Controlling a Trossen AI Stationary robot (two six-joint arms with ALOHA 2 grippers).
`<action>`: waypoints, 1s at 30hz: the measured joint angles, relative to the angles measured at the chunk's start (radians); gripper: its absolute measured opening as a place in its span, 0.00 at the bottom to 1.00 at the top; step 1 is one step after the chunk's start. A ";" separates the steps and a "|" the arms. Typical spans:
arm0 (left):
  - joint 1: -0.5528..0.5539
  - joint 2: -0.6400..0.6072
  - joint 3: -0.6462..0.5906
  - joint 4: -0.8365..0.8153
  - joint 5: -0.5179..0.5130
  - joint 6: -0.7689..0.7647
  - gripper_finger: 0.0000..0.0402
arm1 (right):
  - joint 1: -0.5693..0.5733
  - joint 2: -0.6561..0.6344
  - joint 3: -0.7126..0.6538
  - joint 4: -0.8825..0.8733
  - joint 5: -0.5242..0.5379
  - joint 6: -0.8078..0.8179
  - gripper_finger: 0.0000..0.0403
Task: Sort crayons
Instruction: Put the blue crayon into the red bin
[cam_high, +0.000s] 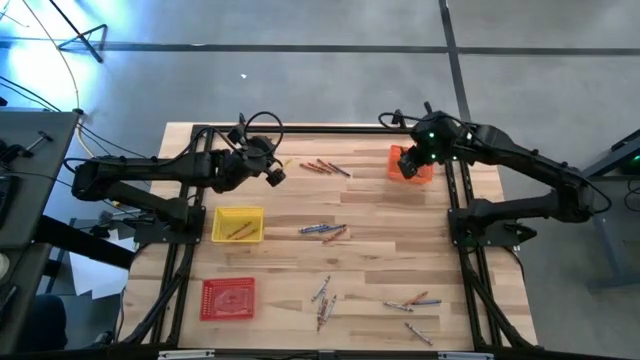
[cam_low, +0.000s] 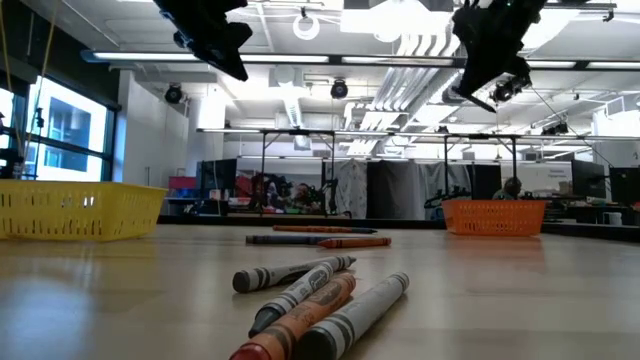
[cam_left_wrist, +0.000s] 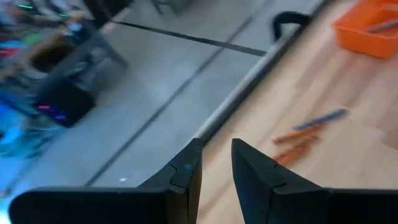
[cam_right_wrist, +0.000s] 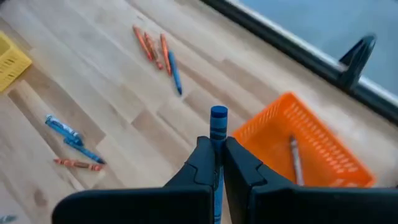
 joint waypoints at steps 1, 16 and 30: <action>0.000 0.000 0.000 0.015 -0.050 0.012 0.18 | -0.001 0.000 0.003 0.007 0.004 -0.014 0.00; 0.052 0.000 0.000 0.540 -0.180 0.921 0.18 | -0.116 0.002 -0.004 0.175 0.129 -0.133 0.00; 0.245 0.000 0.000 0.821 -0.039 0.877 0.18 | -0.215 0.000 -0.004 0.410 0.042 -0.059 0.00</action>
